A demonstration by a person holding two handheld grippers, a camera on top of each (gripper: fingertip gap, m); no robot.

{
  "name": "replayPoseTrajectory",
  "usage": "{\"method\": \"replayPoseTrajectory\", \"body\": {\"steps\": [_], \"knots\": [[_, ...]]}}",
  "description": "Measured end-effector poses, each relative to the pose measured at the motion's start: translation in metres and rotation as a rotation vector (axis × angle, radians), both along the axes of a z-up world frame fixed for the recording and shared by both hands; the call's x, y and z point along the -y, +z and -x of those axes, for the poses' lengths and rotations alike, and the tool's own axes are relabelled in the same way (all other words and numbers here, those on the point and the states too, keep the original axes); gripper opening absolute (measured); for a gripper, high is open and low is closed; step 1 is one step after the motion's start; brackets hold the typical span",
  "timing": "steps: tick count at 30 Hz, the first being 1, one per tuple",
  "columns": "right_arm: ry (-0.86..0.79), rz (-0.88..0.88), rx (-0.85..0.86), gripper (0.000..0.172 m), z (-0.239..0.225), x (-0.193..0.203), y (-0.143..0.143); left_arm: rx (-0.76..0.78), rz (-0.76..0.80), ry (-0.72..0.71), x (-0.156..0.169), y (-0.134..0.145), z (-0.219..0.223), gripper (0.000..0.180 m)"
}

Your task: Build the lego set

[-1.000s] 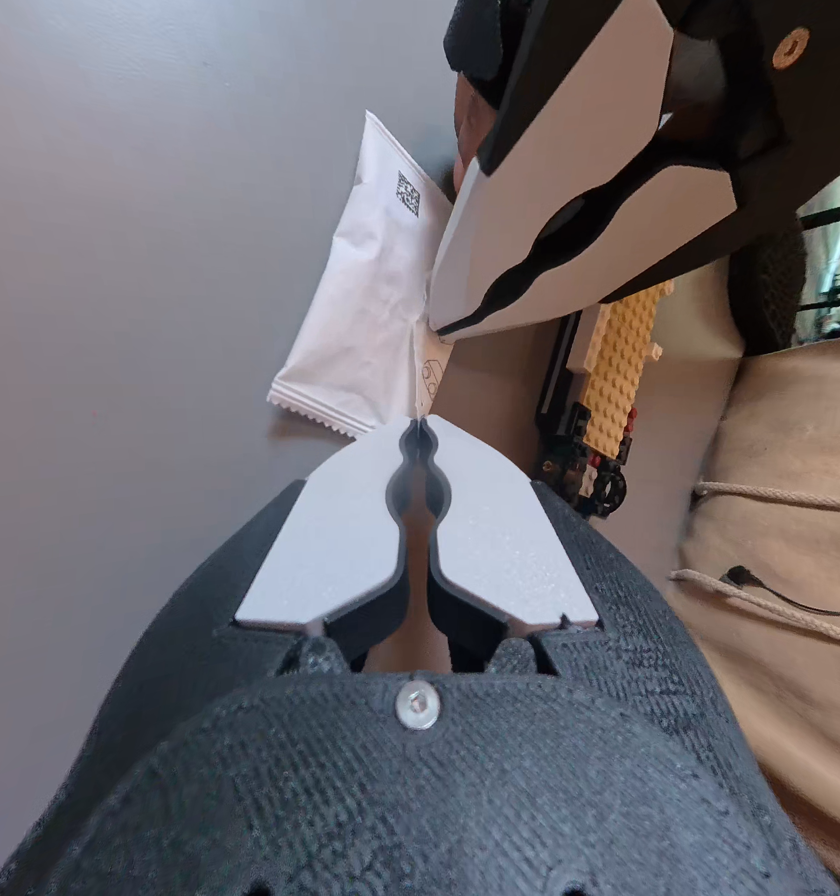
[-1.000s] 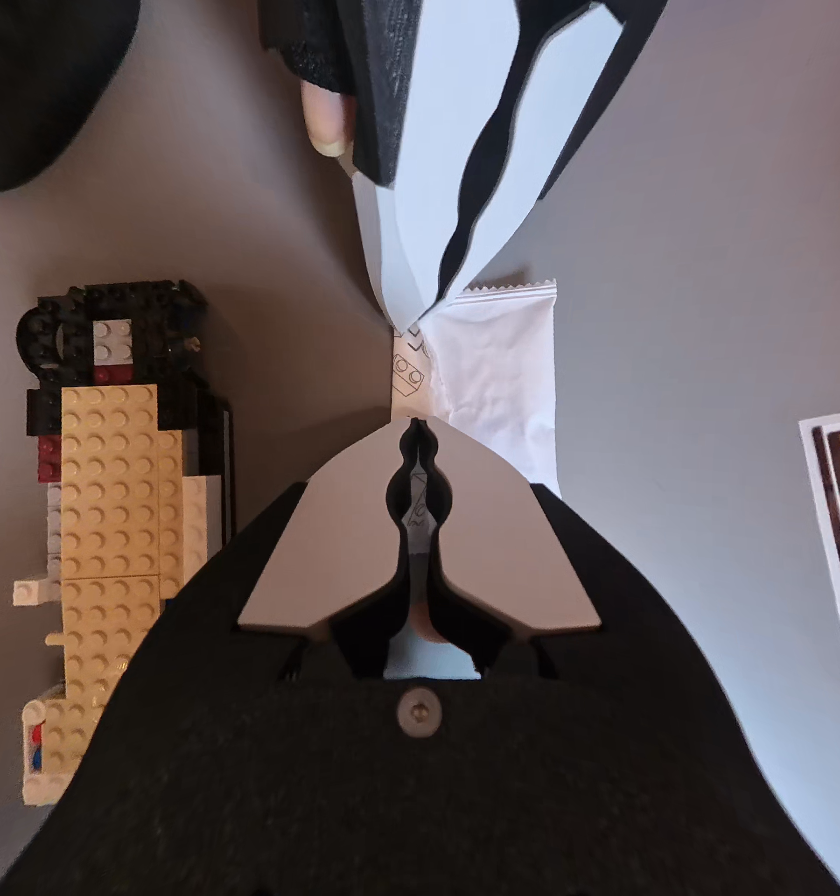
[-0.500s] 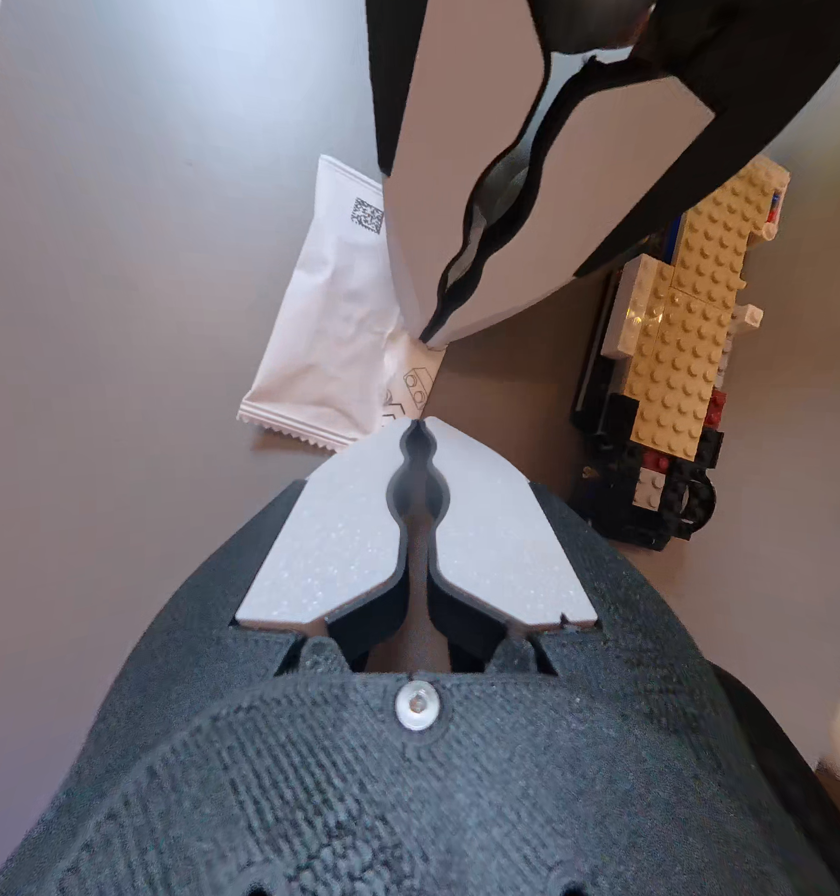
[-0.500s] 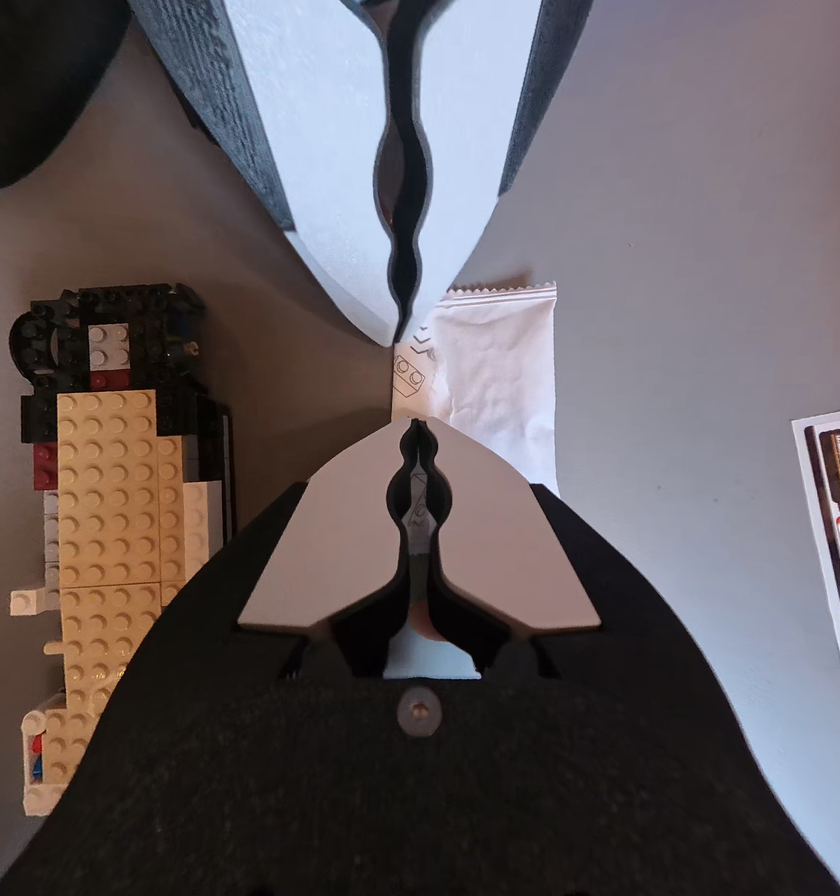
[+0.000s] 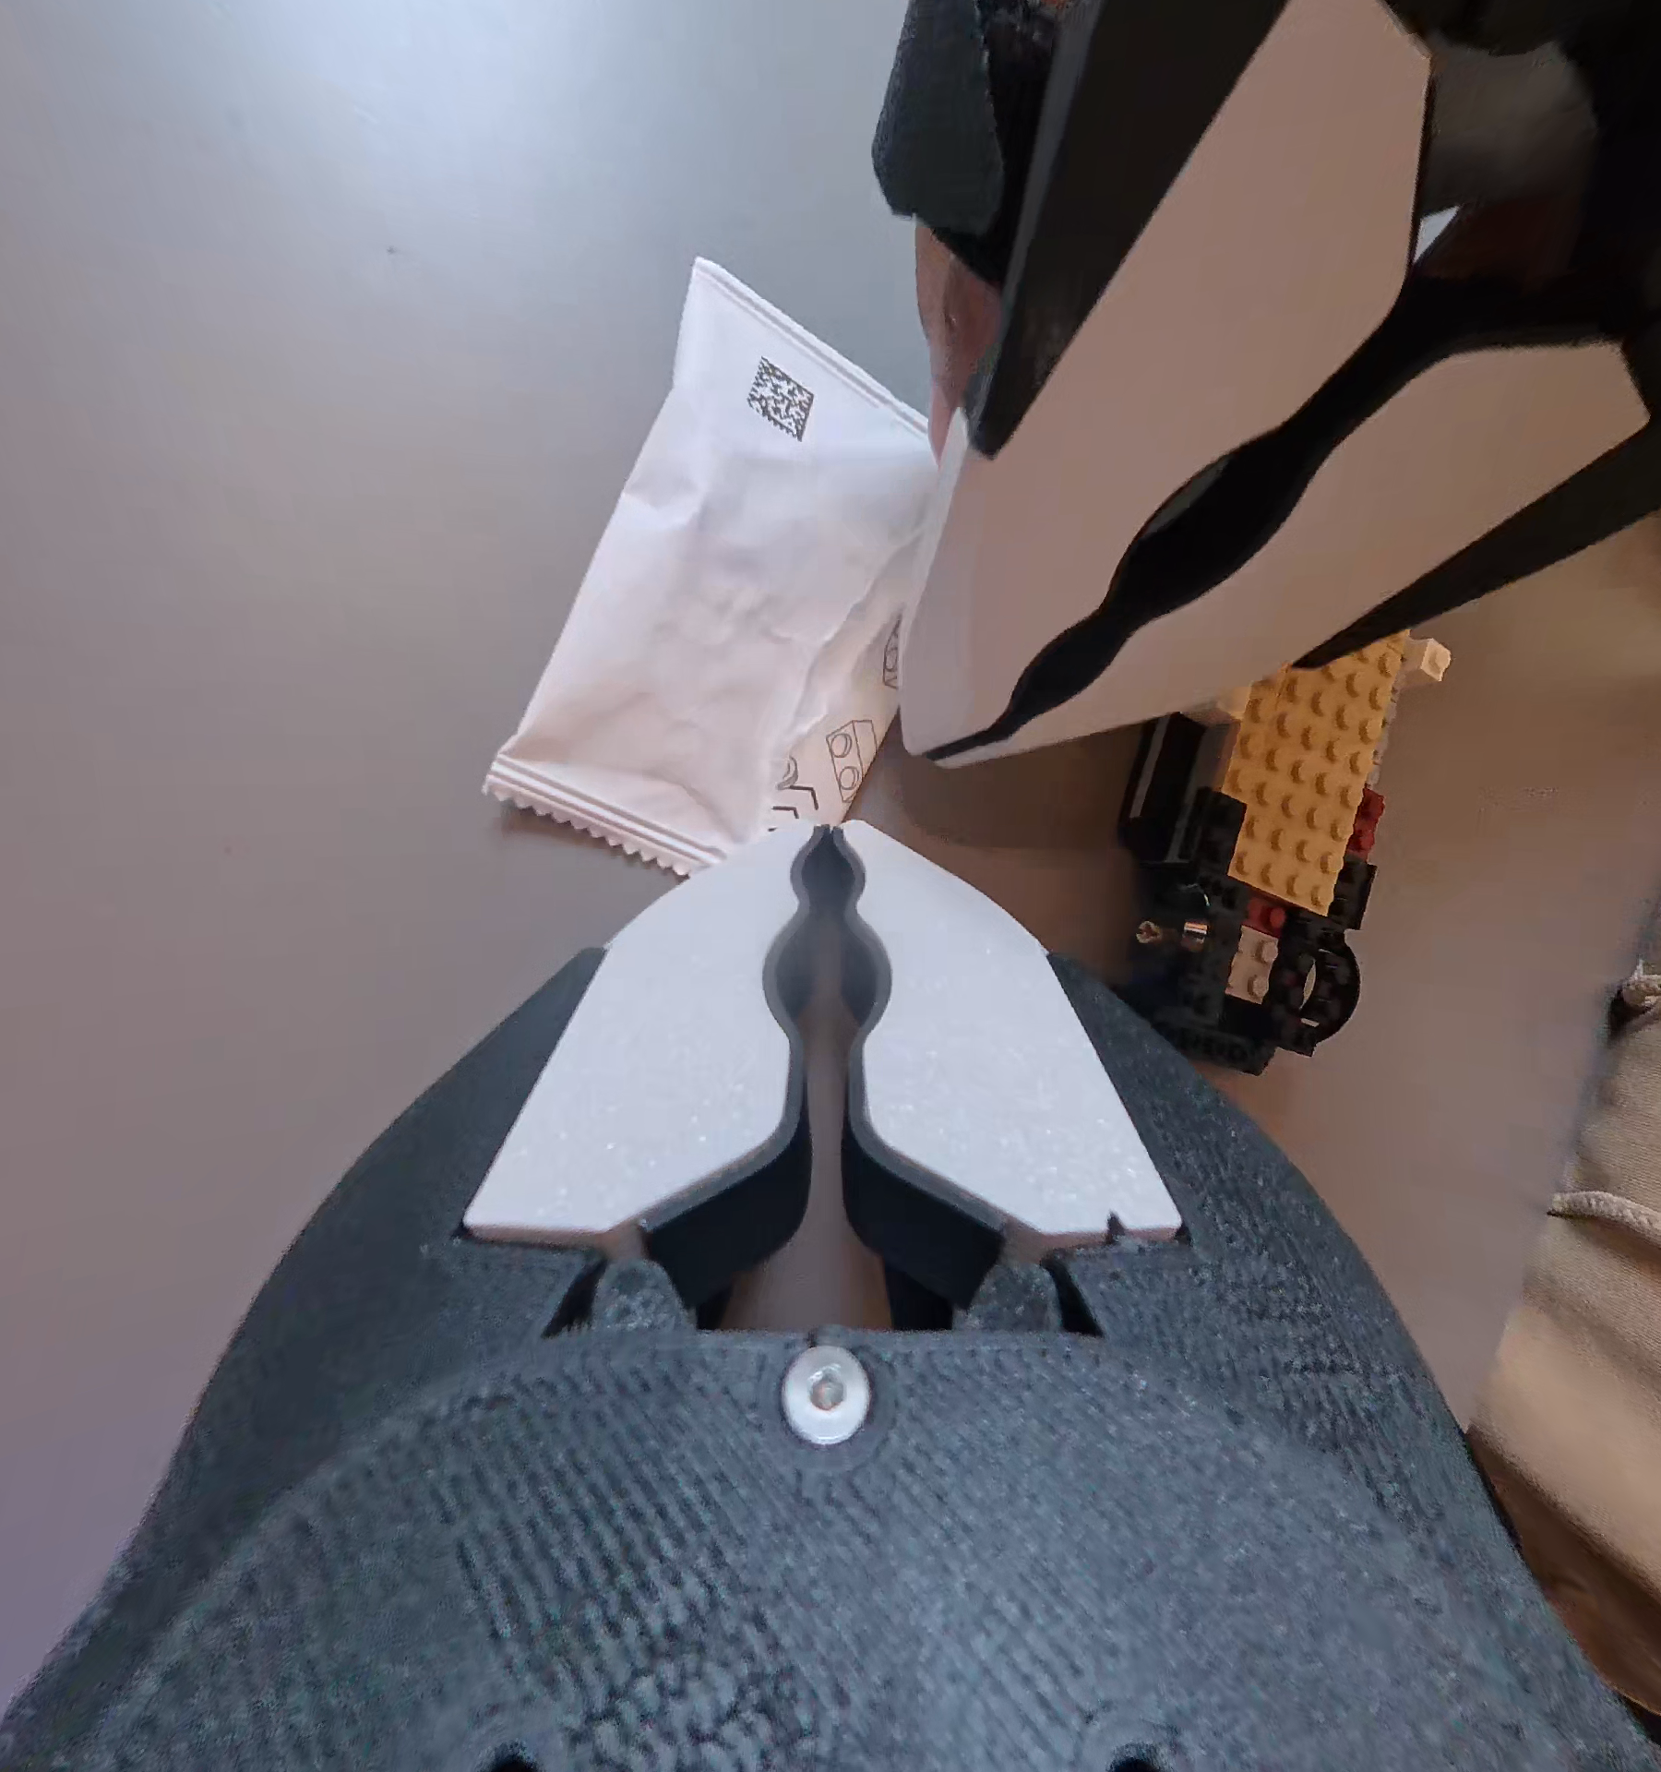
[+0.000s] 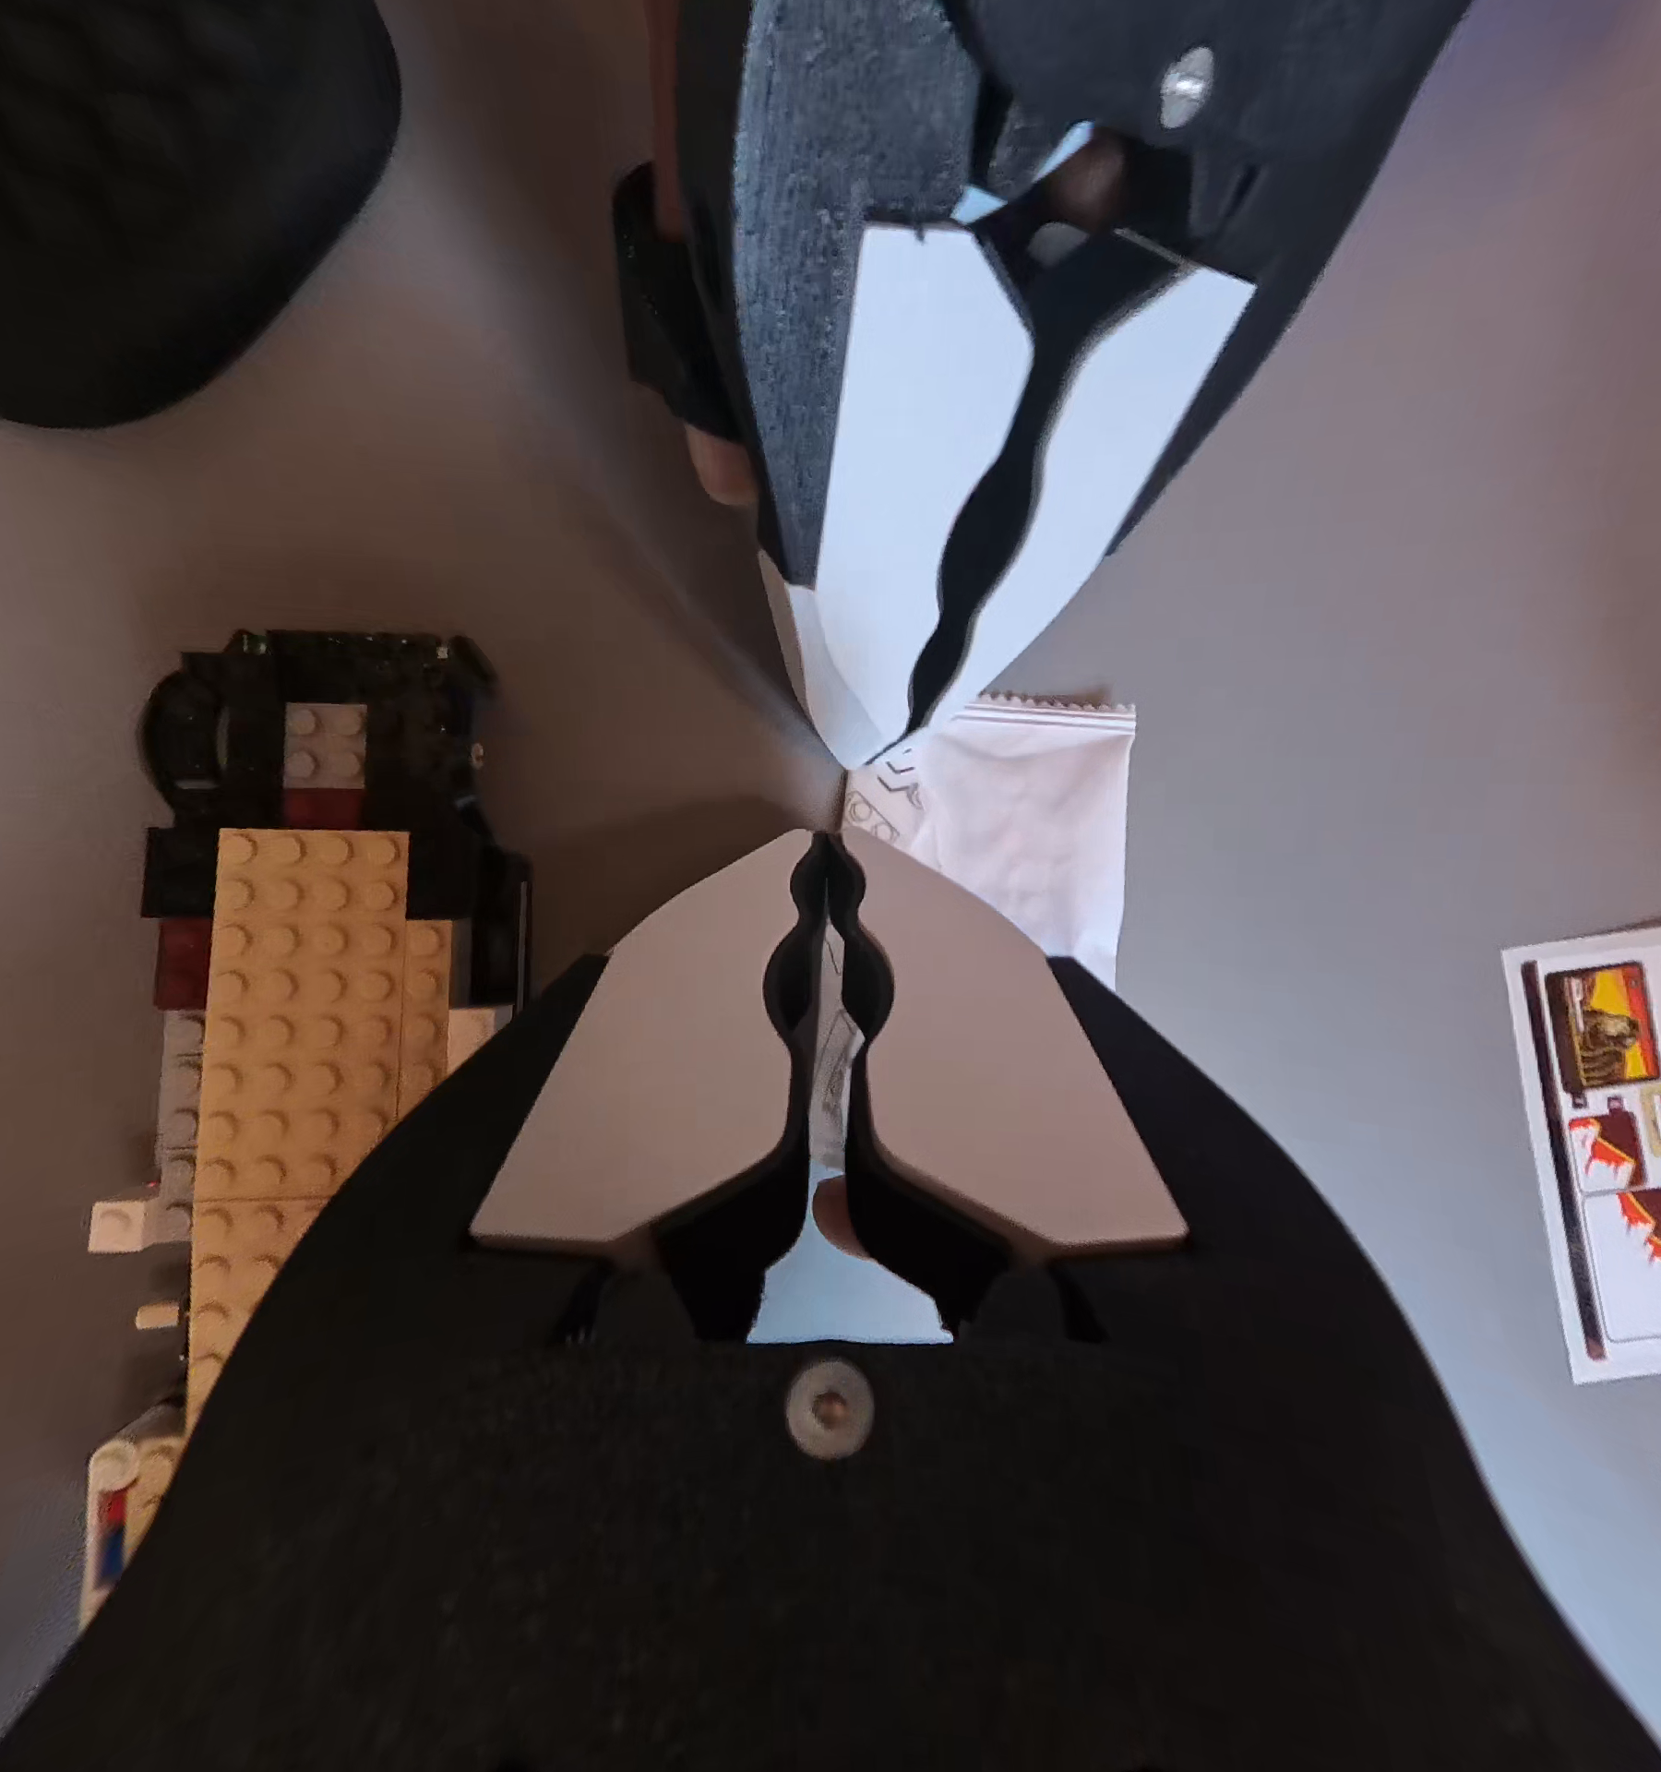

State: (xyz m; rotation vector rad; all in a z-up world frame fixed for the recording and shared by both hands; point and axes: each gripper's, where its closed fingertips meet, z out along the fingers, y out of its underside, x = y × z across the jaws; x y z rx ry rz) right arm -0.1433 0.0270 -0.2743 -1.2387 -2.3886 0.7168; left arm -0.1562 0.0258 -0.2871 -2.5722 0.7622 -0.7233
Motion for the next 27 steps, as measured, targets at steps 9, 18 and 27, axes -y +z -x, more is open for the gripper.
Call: {"method": "replayPoseTrajectory", "body": {"steps": [9, 18, 27], "knots": [[-0.002, -0.020, 0.059, 0.000, 0.010, -0.001, -0.013, 0.004, 0.008, -0.001, 0.000, 0.000, 0.000, 0.000], [-0.030, -0.017, 0.097, 0.000, 0.002, -0.004, -0.014, 0.028, 0.023, -0.012, 0.001, 0.000, 0.000, 0.001], [-0.105, -0.020, 0.096, 0.000, -0.027, -0.029, -0.014, 0.027, 0.033, -0.026, 0.002, -0.001, 0.000, 0.000]]}}
